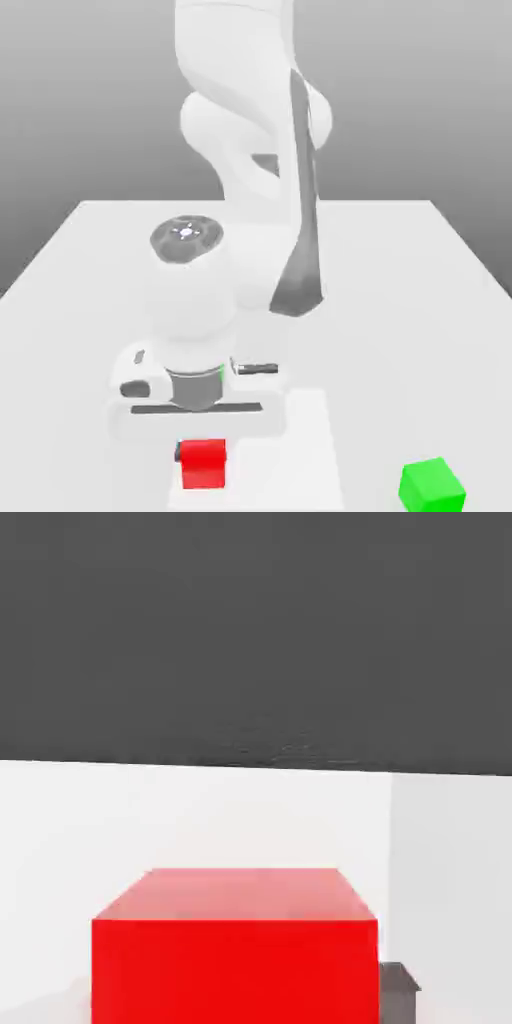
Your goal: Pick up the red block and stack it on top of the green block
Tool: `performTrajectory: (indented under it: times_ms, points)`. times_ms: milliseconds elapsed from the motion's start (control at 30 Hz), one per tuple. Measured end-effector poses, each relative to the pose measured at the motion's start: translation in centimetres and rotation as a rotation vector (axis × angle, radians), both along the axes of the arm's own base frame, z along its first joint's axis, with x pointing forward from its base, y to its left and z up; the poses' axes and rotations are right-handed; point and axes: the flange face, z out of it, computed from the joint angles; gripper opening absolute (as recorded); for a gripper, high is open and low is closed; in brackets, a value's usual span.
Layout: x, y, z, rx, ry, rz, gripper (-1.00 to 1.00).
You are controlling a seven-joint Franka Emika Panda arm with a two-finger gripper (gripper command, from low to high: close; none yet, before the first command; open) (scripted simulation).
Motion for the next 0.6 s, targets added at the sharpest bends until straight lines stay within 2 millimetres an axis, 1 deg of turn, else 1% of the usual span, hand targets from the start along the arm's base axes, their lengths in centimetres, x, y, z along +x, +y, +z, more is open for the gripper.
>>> performTrajectory:
  times_ms: [67, 100, 200, 267, 333, 367, 400, 433, 467, 500, 600]
  points:
    - [-0.1, 0.1, 2.3, 0.001, 0.0, 0.0, -1.0]
    - [0.6, 1.6, 3.0, 0.001, 0.001, 0.019, -1.0]
    - [2.9, 8.9, 4.3, 0.001, 0.003, 0.107, -1.0]
    - [3.6, 13.9, 5.0, 0.002, 0.003, 0.161, -1.0]
    - [3.8, 18.8, 5.7, 0.002, 0.002, 0.214, -1.0]
    - [3.8, 21.3, 5.7, 0.002, 0.002, 0.239, -1.0]
    - [3.8, 23.8, 5.0, 0.002, 0.001, 0.265, -1.0]
    - [3.8, 25.2, 3.8, 0.001, 0.001, 0.28, -1.0]
    - [3.7, 25.8, 2.4, 0.001, 0.0, 0.287, -1.0]
    - [3.7, 26.2, 1.2, 0.002, 0.0, 0.291, 1.0]
    - [3.7, 26.2, 1.2, 0.002, 0.0, 0.291, 1.0]
